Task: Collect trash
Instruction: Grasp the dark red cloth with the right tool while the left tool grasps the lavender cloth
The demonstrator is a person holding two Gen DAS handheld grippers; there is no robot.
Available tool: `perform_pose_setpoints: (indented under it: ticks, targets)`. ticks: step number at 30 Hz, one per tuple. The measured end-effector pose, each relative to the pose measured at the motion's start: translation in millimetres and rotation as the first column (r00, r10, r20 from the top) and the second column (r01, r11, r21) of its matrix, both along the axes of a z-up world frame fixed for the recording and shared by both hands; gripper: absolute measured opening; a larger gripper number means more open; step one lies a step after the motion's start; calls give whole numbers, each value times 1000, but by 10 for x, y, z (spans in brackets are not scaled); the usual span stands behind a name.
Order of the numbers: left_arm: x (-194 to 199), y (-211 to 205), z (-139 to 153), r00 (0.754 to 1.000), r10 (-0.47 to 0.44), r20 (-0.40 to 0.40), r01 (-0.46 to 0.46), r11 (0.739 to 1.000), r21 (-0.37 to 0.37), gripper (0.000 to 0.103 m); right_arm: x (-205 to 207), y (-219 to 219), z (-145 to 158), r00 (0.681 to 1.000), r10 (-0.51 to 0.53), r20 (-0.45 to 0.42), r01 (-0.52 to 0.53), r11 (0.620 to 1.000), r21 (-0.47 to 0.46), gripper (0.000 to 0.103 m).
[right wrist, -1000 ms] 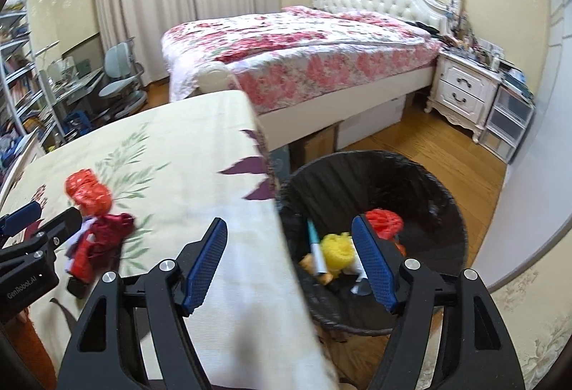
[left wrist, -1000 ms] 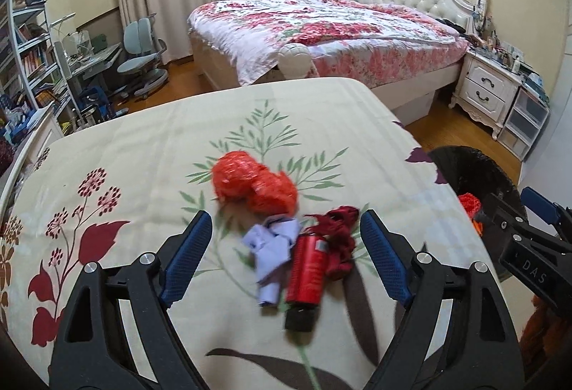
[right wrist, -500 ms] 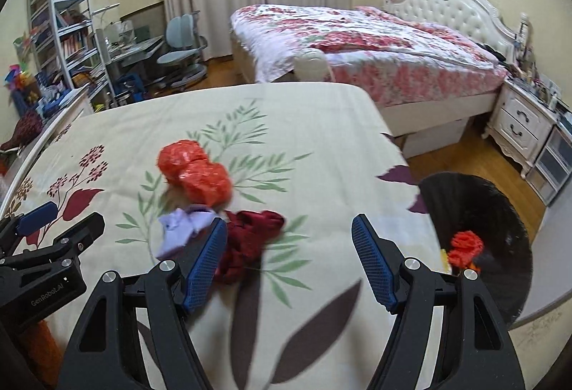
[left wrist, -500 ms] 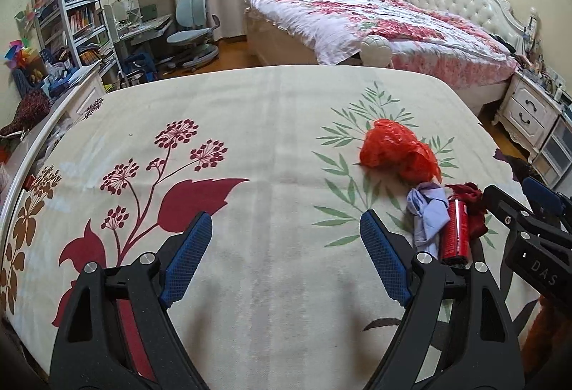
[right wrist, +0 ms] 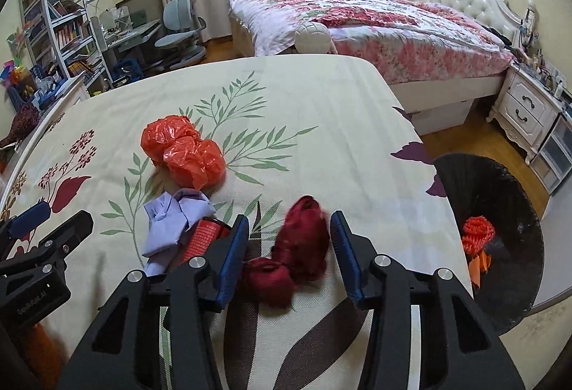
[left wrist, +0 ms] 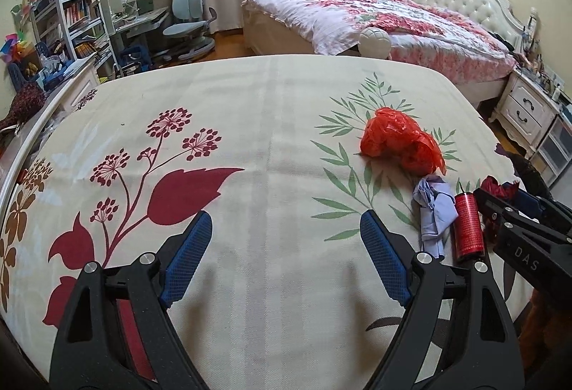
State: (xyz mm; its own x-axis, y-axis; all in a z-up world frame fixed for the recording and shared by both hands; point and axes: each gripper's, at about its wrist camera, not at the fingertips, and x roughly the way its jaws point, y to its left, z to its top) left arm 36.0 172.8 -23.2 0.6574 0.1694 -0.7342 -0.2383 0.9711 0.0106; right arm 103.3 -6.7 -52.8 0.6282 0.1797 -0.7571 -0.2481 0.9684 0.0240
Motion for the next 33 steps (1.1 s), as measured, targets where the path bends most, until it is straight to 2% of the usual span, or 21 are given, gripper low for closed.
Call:
perform_pose_setpoints:
  ticks: [1, 2, 13, 24, 31, 33]
  targets:
    - [11, -23, 2, 1000, -4, 0, 4, 1000, 0, 83, -2, 6, -16, 1000, 5, -5, -5, 1000, -1, 40]
    - [23, -39, -3, 1000, -8, 0, 8, 1000, 0, 83, 0, 2, -25, 1000, 9, -12, -9, 1000, -1, 39]
    - [61, -243, -46, 998, -62, -10, 62, 998, -22, 83, -88, -125, -36, 1000, 5, -9, -5, 1000, -14, 35]
    - [96, -461, -25, 993, -121, 5, 121, 992, -31, 83, -143, -284, -37, 1000, -23, 4, 24, 999, -32, 35]
    - [236, -573, -120, 987, -156, -34, 155, 988, -24, 83, -136, -329, -41, 1000, -27, 0, 27, 1000, -17, 37]
    - [257, -591, -136, 985, -165, -43, 164, 986, -23, 77, -139, -338, -43, 1000, -26, -2, 26, 1000, -13, 39]
